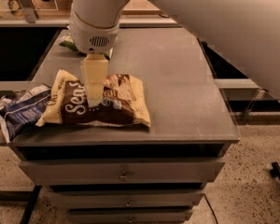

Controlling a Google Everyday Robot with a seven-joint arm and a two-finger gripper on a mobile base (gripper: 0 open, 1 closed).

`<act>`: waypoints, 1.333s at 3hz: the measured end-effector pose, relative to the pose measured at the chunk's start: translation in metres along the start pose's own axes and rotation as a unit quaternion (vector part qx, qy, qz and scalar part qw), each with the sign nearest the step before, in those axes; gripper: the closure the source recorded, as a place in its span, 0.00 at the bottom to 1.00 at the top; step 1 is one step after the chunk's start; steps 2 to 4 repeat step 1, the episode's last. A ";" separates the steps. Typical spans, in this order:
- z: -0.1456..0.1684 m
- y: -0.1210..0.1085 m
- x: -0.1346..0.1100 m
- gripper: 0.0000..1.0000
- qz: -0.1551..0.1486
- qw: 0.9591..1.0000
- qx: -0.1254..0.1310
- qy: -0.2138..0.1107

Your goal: Move brown chip bag near blue chip bag

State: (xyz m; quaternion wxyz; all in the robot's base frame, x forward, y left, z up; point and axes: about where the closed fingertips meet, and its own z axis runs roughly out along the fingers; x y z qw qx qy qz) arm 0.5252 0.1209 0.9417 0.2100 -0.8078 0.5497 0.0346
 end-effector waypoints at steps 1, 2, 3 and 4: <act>0.000 0.000 0.000 0.00 0.000 1.000 0.000 0.000; 0.000 0.000 0.000 0.00 0.000 1.000 0.000 0.000; 0.000 0.000 0.000 0.00 0.000 1.000 0.000 0.000; 0.000 0.000 0.000 0.00 0.000 1.000 0.000 0.000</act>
Offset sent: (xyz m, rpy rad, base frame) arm 0.0000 0.0000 0.0000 0.0000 0.0000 0.0000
